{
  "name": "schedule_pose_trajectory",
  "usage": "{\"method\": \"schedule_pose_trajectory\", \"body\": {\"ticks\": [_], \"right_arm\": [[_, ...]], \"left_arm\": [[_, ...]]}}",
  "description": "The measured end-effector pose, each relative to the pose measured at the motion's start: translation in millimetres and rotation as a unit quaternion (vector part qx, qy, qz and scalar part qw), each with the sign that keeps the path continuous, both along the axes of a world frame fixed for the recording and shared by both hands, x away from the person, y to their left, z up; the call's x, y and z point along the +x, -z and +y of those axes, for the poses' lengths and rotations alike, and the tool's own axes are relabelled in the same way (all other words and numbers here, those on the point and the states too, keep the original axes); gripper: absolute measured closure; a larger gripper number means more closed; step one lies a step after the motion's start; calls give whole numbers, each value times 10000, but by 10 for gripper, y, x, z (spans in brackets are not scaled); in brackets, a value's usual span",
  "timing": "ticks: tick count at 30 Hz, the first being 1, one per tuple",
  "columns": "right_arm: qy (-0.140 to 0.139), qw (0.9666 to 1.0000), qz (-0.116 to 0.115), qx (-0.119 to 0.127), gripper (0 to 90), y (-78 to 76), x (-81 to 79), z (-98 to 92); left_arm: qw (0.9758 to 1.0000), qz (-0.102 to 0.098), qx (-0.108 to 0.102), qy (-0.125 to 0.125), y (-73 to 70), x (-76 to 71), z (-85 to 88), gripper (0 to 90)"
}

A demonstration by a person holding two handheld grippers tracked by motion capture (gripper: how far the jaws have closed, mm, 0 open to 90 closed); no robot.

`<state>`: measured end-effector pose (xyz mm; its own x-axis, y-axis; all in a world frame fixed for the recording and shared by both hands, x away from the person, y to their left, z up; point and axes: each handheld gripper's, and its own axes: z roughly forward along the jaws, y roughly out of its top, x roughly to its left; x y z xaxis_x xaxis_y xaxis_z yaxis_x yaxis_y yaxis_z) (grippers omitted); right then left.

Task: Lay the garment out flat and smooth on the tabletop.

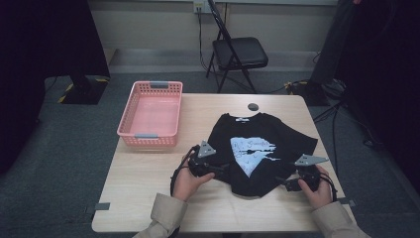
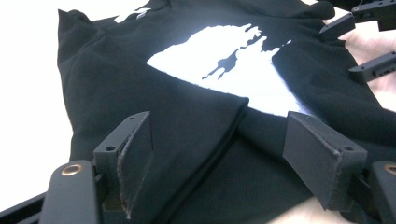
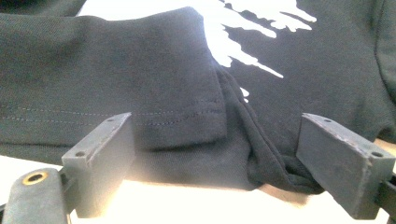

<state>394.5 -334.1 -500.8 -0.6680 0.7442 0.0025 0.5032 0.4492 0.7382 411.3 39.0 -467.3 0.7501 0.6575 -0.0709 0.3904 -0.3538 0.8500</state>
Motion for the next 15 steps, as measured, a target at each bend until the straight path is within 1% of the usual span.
{"method": "schedule_pose_trajectory", "body": {"ticks": [3,6,9,12,13,15], "right_arm": [[0,10000,1,0,116,0,0,0],[0,10000,2,0,116,0,0,0],[1,10000,2,1,116,0,0,0],[1,10000,2,1,116,0,0,0],[1,10000,3,0,116,0,0,0],[0,10000,4,2,116,0,1,0]], "left_arm": [[10000,23,8,37,0,48,-95,261],[10000,67,-28,34,24,92,-177,306],[9999,91,69,61,65,133,-237,389],[9998,118,157,66,98,160,-277,437],[9997,90,214,61,102,167,-287,446],[9996,88,239,78,109,174,-308,456]]}}
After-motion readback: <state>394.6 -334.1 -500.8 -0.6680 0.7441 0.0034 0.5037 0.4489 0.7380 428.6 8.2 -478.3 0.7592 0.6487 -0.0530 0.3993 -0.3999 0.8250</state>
